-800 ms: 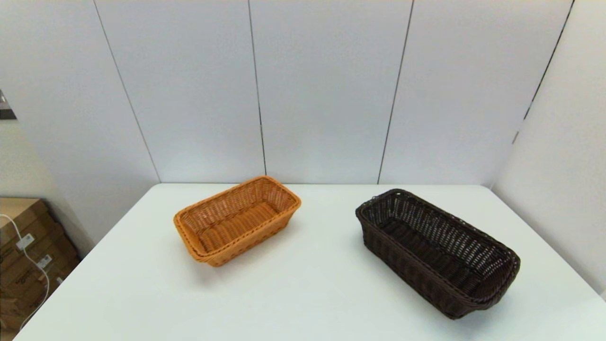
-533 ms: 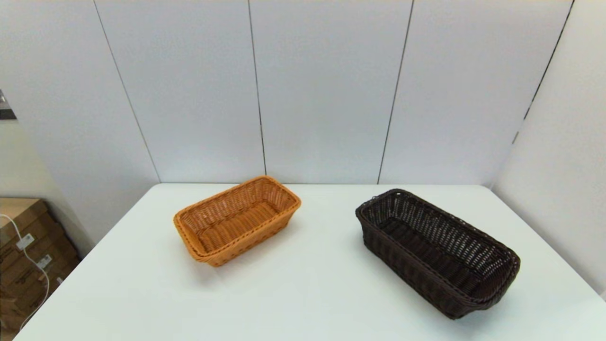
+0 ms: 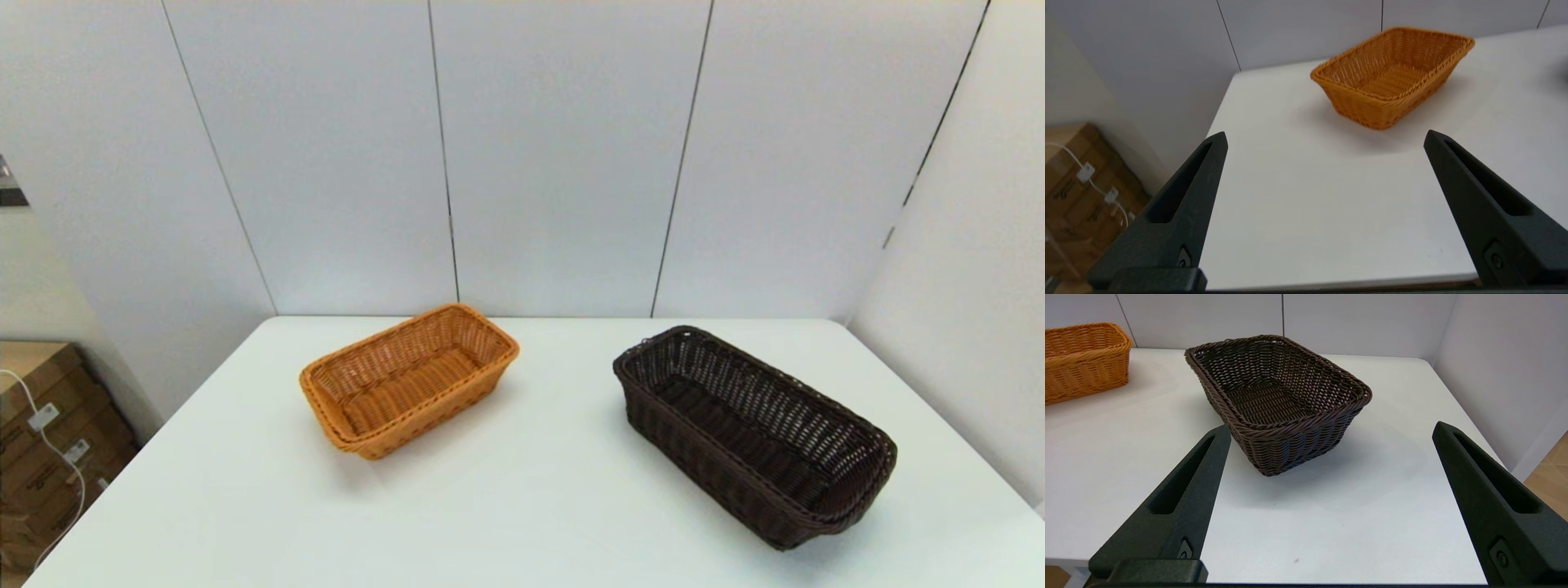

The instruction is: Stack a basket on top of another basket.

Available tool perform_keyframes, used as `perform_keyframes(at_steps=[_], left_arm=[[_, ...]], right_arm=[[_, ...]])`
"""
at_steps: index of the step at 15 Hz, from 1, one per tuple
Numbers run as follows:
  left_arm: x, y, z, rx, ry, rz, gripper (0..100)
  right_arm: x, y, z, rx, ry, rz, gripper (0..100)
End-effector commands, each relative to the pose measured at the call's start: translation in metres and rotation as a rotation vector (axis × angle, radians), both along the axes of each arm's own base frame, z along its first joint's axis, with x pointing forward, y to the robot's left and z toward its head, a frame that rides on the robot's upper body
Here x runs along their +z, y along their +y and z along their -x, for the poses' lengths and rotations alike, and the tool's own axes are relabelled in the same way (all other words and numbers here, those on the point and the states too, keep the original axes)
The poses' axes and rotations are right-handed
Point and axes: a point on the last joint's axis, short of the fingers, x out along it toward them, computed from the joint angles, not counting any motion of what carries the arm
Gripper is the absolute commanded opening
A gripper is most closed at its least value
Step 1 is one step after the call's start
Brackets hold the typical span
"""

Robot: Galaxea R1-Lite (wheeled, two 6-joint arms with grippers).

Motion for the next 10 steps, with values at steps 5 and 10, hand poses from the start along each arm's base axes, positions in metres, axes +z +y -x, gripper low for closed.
perform_keyframes(at_steps=[5, 10], left_arm=[[0.109, 0.000, -0.159, 0.122, 0.467, 0.316, 100], [0.083, -0.028, -0.271, 0.363, 0.658, 0.487, 100]], right_arm=[[0.000, 0.000, 0.000, 0.000, 0.001, 0.000, 100], [0.000, 0.000, 0.000, 0.000, 0.001, 0.000, 100]])
